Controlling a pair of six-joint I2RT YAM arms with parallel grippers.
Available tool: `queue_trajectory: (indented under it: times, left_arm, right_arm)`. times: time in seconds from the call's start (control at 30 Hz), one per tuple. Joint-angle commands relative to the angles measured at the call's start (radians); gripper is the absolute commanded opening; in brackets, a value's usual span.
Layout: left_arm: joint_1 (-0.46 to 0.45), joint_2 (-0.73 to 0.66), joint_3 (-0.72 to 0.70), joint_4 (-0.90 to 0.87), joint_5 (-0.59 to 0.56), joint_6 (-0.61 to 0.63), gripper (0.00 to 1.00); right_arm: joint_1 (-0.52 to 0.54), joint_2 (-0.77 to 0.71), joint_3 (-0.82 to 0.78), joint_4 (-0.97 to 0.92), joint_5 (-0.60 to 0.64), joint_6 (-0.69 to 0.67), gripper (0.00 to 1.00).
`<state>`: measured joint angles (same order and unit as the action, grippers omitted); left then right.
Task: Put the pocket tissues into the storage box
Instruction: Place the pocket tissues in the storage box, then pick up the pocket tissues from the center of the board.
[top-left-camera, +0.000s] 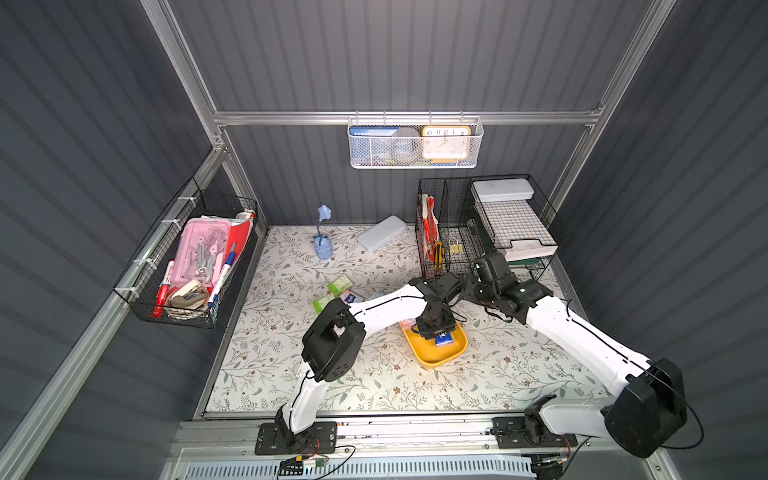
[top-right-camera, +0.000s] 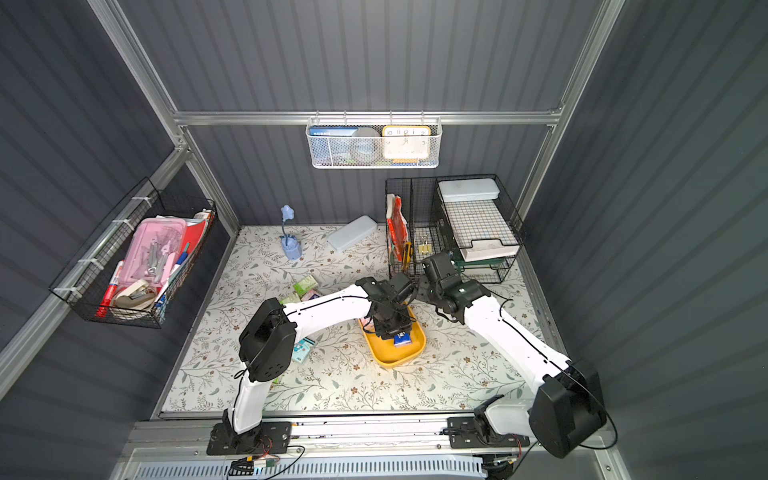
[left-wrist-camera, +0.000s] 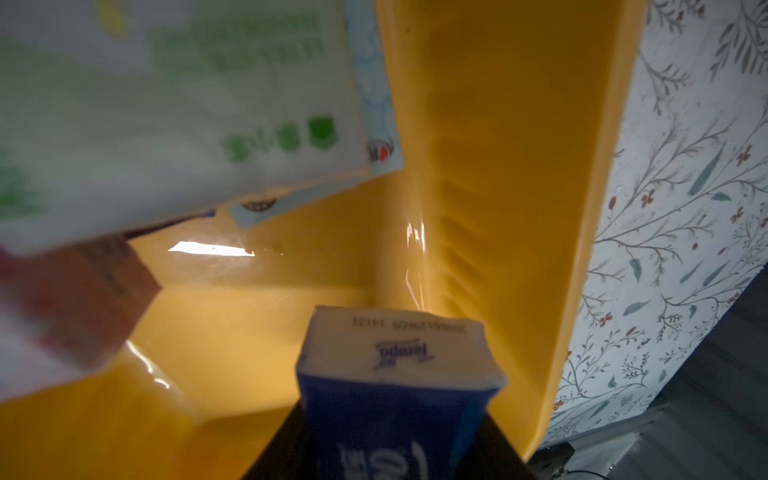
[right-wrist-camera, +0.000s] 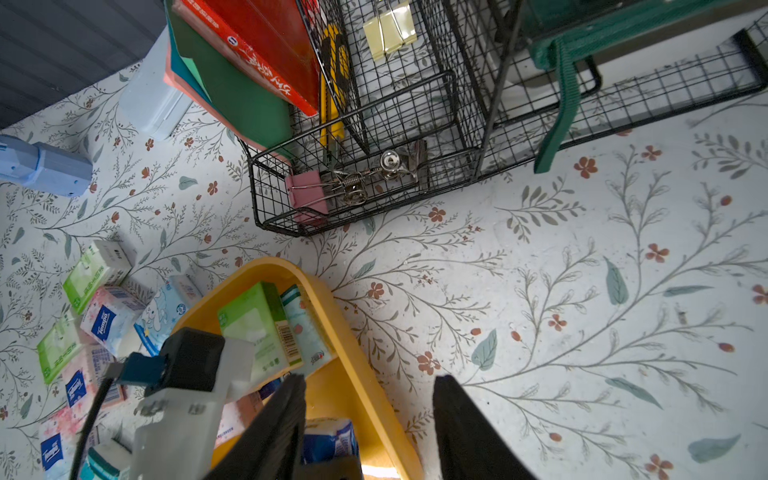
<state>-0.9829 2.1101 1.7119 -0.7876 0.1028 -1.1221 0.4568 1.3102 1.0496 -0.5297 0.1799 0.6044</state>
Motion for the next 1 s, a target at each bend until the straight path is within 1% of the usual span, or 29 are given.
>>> queue_trajectory:
  times: [0.0,0.07,0.13,0.2,0.4,0.47,0.53,0.63,0.77,0.87,0.97]
  left_arm:
    - [-0.003,0.033,0.047,-0.052,0.01,0.016,0.55]
    - [-0.003,0.044,0.064,-0.054,0.012,0.018,0.62]
    - [-0.003,0.05,0.072,-0.059,0.012,0.023,0.66]
    - [-0.003,0.036,0.065,-0.054,0.002,0.022,0.71]
    - [-0.003,-0.012,0.031,-0.036,-0.014,0.014,0.73]
    - [0.003,-0.028,0.04,-0.033,-0.029,-0.008,0.73]
    - [0.013,-0.037,0.073,-0.042,-0.059,0.013,0.74]
    - [0.033,-0.035,0.15,-0.09,-0.113,0.103,0.75]
    - [0.068,-0.052,0.224,-0.159,-0.186,0.268,0.75]
    - [0.11,-0.08,0.247,-0.204,-0.245,0.421,0.75]
    - [0.177,-0.114,0.218,-0.223,-0.238,0.589,0.77]
  right_arm:
    - [-0.003,-0.008,0.006,-0.004,-0.016,-0.018,0.54]
    - [-0.004,-0.007,0.007,-0.006,-0.019,-0.02,0.54]
    - [-0.004,-0.01,0.007,-0.009,-0.015,-0.02,0.54]
    - [-0.006,-0.011,0.007,-0.015,-0.006,-0.025,0.54]
    - [-0.019,-0.018,0.016,-0.049,0.036,-0.051,0.54]
    - [-0.029,-0.02,0.019,-0.059,0.043,-0.061,0.55]
    - [-0.037,-0.021,0.021,-0.07,0.047,-0.071,0.55]
    - [-0.046,-0.023,0.024,-0.074,0.043,-0.081,0.55]
    - [-0.047,-0.019,0.03,-0.074,0.024,-0.082,0.55]
    - [-0.047,-0.01,0.035,-0.072,0.002,-0.074,0.55]
    - [-0.047,0.004,0.041,-0.067,-0.024,-0.069,0.57]
